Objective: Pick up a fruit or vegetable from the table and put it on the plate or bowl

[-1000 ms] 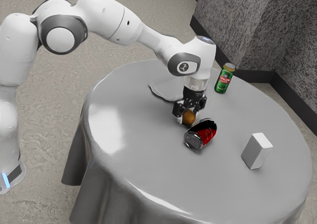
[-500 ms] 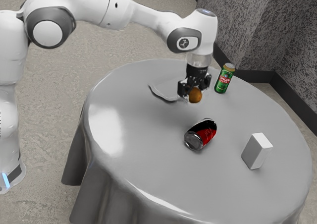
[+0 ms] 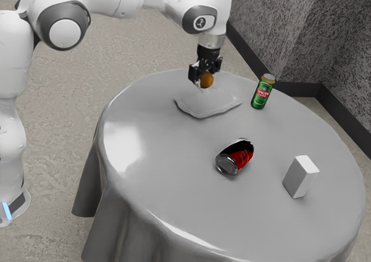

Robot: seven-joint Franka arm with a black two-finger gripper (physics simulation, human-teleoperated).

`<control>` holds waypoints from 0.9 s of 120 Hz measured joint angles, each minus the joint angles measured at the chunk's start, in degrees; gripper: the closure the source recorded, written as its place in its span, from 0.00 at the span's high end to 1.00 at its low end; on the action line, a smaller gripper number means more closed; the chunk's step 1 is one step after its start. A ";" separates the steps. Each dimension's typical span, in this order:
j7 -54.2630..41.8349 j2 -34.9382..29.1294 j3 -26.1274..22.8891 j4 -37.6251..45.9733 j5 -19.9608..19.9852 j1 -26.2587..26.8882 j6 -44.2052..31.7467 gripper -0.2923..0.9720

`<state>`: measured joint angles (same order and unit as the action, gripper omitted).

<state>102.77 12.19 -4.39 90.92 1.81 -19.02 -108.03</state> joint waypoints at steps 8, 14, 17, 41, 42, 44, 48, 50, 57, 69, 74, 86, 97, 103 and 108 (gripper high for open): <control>-0.39 0.17 0.00 0.04 0.05 -1.54 0.14 0.44; -0.66 0.37 -0.02 0.01 0.08 -2.35 0.22 0.45; -0.80 0.51 -0.04 -0.03 0.09 -2.57 0.25 0.44; -1.70 3.68 -0.55 -2.78 -0.06 -1.73 0.31 0.44; -1.73 3.79 -0.57 -2.88 -0.07 -1.67 0.31 0.44; -1.79 3.97 -0.61 -3.06 -0.08 -1.57 0.31 0.44; -1.91 4.20 -0.65 -3.36 -0.10 -1.46 0.31 0.44; -1.97 4.27 -0.67 -3.46 -0.10 -1.43 0.32 0.44; -2.16 4.63 -0.69 -3.65 -0.12 -1.39 0.30 0.45; -2.44 4.89 -0.70 -3.78 -0.14 -1.29 0.22 0.45; -2.55 5.05 -0.70 -3.85 -0.14 -1.19 0.19 0.44; -2.77 5.17 -0.70 -3.96 -0.25 -1.12 0.06 0.58; -2.94 4.78 -0.74 -3.89 -0.24 -1.20 -0.08 0.67; -3.02 4.67 -0.75 -3.78 -0.18 -1.26 -0.16 0.70; -3.08 4.56 -0.77 -3.79 -0.16 -1.28 -0.21 0.72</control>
<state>99.68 16.75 -5.17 87.13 1.65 -20.30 -108.24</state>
